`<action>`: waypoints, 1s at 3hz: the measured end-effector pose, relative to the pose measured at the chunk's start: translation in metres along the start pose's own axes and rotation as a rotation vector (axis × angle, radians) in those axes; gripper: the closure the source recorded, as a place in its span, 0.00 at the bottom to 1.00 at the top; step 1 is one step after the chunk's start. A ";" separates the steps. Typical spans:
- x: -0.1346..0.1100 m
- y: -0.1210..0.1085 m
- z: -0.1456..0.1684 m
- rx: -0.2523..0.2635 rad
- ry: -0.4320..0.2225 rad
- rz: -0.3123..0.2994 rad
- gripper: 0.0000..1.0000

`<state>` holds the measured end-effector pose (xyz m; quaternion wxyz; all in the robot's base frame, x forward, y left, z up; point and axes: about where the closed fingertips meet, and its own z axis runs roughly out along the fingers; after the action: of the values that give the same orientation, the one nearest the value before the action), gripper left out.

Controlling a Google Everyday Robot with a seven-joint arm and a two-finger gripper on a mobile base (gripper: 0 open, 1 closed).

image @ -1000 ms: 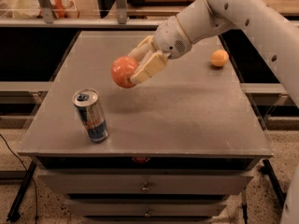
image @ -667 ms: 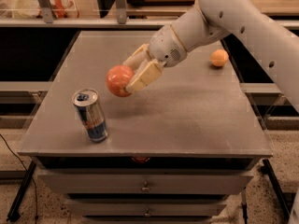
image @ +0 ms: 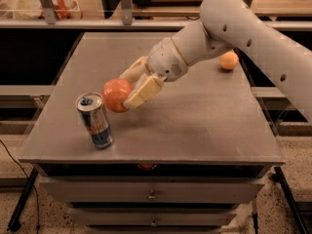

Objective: Move apple near redbull can

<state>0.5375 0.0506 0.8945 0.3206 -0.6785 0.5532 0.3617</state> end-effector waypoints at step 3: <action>-0.003 0.021 0.019 -0.020 -0.027 -0.022 1.00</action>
Offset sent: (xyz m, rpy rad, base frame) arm -0.0255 0.0143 -0.0081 0.0260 -0.0047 0.0351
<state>0.5142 0.0642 0.8863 0.3252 -0.6826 0.5378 0.3730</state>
